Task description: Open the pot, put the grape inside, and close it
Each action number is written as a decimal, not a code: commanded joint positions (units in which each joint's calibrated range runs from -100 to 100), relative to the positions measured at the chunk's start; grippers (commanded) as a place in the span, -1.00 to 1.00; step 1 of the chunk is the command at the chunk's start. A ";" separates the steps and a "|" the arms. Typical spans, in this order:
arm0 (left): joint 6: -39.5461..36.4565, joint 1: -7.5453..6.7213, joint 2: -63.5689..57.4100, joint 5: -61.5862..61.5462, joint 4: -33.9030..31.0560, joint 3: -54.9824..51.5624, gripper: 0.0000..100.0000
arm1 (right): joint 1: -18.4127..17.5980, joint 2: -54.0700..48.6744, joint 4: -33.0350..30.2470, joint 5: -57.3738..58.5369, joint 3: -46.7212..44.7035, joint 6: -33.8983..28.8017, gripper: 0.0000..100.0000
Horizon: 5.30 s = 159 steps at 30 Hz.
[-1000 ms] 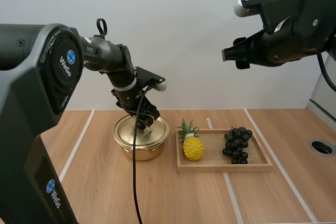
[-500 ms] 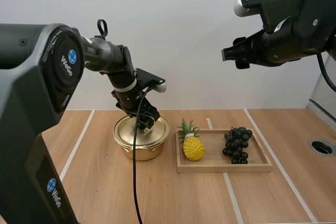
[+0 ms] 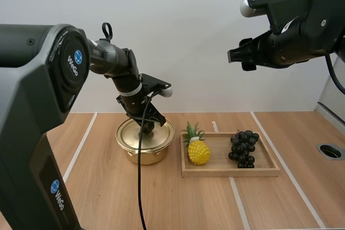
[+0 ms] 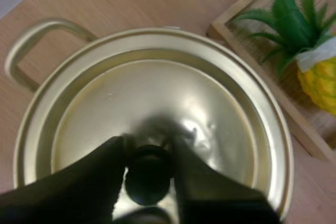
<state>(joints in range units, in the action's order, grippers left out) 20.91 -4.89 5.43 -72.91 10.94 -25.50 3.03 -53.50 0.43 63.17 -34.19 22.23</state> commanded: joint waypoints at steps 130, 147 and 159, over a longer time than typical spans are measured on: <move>-22.45 -0.18 -54.32 21.92 -12.95 42.94 -1.00 | 5.13 59.26 8.63 -2.02 0.41 1.60 1.00; -22.45 -0.18 -54.32 21.92 -12.95 42.94 -1.00 | 5.13 48.60 10.42 -1.05 0.41 1.44 -1.00; -22.45 -0.18 -55.01 26.38 -12.95 42.94 -1.00 | 5.05 23.01 16.64 -5.29 0.41 10.19 -1.00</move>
<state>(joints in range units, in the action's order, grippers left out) -1.22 -4.95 -49.02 -50.42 -1.88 17.10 8.00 -26.36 13.76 59.61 -33.93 28.32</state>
